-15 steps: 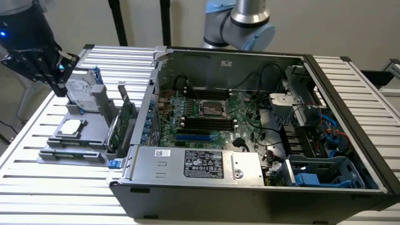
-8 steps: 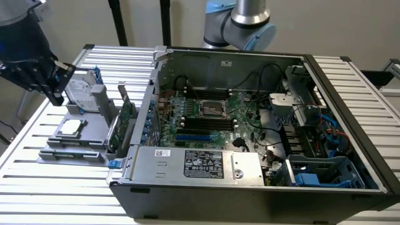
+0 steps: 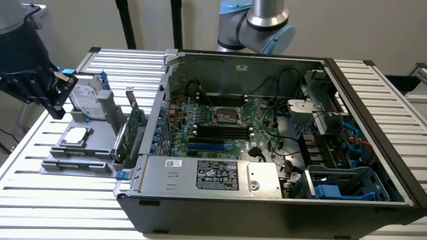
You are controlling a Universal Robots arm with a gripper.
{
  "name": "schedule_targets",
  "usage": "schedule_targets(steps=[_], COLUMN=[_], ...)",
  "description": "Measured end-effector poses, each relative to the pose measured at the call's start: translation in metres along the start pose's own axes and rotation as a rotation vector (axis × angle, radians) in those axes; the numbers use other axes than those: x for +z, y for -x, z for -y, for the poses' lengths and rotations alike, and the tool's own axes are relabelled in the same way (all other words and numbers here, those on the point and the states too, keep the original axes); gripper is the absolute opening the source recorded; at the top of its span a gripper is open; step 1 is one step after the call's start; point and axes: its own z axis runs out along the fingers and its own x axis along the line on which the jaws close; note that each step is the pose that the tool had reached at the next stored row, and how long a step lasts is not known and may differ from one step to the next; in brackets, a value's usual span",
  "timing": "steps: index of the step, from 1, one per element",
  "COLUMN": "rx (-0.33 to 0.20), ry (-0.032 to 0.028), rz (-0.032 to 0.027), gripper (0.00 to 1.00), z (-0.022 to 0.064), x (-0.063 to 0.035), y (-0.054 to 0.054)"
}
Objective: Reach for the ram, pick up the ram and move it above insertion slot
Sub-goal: 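Reach for the ram, then pick up the ram and move it above insertion slot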
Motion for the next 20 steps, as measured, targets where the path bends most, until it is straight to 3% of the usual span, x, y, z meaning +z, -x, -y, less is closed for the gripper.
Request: schedule_targets(steps=[5, 20], rx=[-0.025, -0.295], ry=[-0.0003, -0.0036], rz=[-0.001, -0.0119], gripper=[0.11, 0.11], z=[0.0007, 0.0006], x=[0.0002, 0.0002], y=[-0.0047, -0.0051])
